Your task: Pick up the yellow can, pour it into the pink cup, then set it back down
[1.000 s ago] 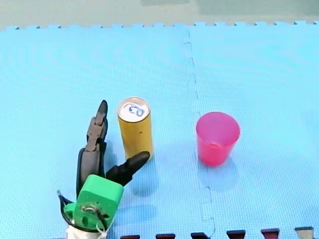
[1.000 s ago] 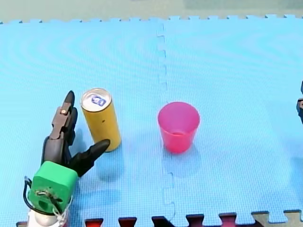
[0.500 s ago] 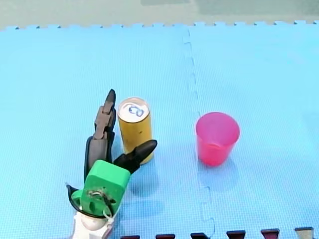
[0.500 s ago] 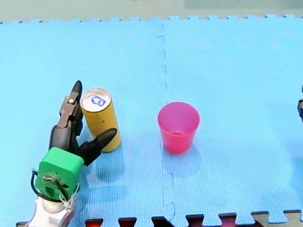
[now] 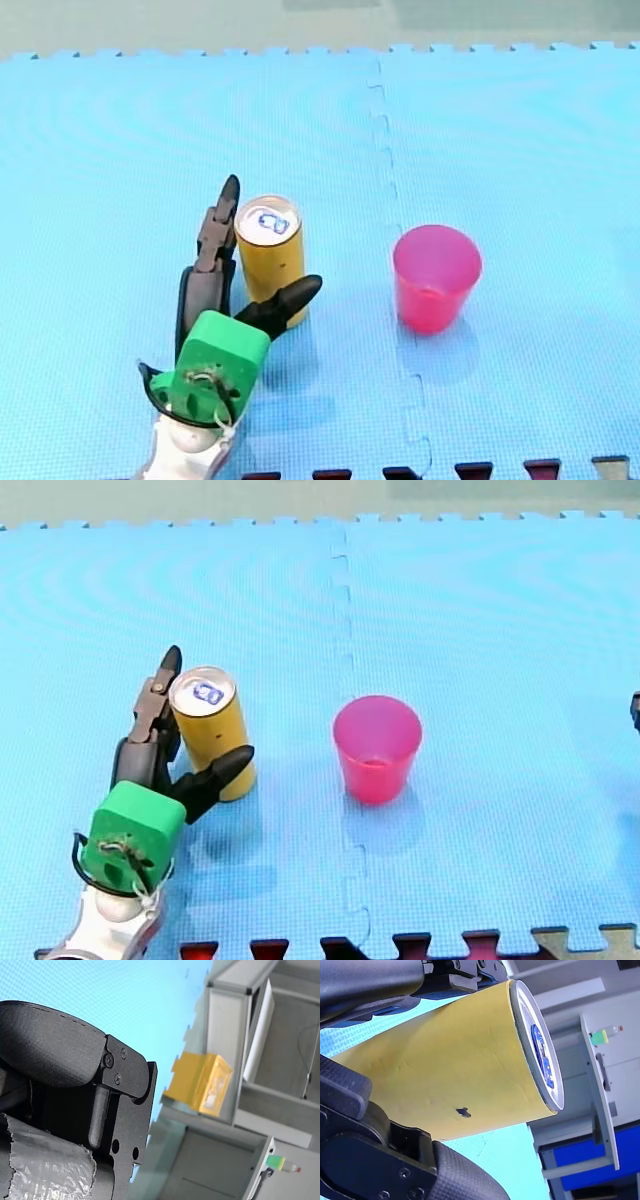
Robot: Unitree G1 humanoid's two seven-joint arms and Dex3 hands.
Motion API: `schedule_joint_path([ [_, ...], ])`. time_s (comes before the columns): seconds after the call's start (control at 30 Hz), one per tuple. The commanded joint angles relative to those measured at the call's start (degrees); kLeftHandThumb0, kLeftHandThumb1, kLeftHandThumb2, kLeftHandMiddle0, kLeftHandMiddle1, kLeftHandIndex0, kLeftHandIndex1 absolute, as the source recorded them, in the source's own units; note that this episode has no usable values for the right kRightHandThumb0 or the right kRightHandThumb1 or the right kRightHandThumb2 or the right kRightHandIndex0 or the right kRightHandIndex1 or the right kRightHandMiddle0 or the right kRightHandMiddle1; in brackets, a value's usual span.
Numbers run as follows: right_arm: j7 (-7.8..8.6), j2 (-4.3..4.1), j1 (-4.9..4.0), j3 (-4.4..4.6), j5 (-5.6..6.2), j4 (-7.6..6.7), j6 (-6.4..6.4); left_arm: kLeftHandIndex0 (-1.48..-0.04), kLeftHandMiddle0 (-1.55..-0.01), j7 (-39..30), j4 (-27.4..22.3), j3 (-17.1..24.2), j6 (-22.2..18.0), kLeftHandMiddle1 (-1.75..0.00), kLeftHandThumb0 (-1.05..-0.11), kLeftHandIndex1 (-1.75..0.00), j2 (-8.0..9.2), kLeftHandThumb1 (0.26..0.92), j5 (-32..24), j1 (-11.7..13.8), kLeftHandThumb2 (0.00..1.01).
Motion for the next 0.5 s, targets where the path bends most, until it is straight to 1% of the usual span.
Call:
schedule_joint_path([
  [0.0, 0.22, -0.46, 0.29, -0.2, 0.38, -0.3, -0.27, -0.18, -0.23, -0.3, 0.1, 0.0, 0.3, -0.01, -1.048, 0.0, 0.08, 0.823, -0.2, -0.3, 0.01],
  [0.47, 1.05, -0.38, 0.86, -0.35, 0.93, -0.72, -1.12, -0.16, -0.23, -4.5, -1.0, 0.5, 0.7, 0.0, -1.048, 0.0, -0.51, 0.835, -2.2, -0.2, 0.01],
])
